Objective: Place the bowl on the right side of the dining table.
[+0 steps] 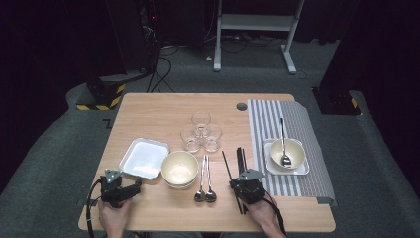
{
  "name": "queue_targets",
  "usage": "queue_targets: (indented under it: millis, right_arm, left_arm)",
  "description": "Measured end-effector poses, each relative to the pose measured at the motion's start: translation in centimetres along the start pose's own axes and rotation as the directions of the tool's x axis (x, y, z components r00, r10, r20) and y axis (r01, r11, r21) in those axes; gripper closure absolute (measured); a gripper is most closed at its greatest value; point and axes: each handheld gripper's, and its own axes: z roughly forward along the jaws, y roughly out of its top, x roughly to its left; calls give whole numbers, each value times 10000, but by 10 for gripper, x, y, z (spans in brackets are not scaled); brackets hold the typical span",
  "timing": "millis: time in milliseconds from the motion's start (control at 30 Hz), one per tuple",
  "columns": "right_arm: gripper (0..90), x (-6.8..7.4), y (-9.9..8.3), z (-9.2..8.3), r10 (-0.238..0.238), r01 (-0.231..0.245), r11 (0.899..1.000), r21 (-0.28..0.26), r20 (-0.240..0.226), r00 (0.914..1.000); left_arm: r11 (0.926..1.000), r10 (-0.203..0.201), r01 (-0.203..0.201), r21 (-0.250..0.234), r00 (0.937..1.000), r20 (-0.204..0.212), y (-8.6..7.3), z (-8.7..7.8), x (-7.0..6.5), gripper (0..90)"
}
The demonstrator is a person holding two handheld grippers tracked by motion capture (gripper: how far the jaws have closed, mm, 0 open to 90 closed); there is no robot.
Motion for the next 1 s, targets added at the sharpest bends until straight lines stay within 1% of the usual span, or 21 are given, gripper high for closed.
queue_targets:
  millis: [200, 433, 500, 600, 733, 1000]
  right_arm:
    - [814, 4, 0, 1, -163, 163, 9999, -18, -33, 9999]
    - [817, 7, 2, 2, -217, 217, 9998, 43, 30, 9998]
    - [819, 9, 3, 3, -298, 298, 9995, 66, 16, 9996]
    - [823, 12, 5, 5, -295, 295, 9996, 50, -28, 9996]
    - [826, 15, 6, 6, -508, 508, 9987, 58, 57, 9987]
    - [831, 14, 10, 10, -476, 477, 9988, 85, -60, 9988]
  left_arm:
    - [9999, 101, -101, 40, 9999, -36, 0, 0, 0, 166]
    - [9999, 102, -102, 37, 9999, -36, 0, 0, 0, 166]
    - [9999, 105, -105, 37, 9999, -34, 0, 0, 0, 166]
    - [9999, 106, -106, 38, 9999, -36, 0, 0, 0, 165]
    - [10000, 35, -35, 13, 10000, -40, 0, 0, 0, 170]
    - [10000, 36, -36, 17, 10000, -48, 0, 0, 0, 172]
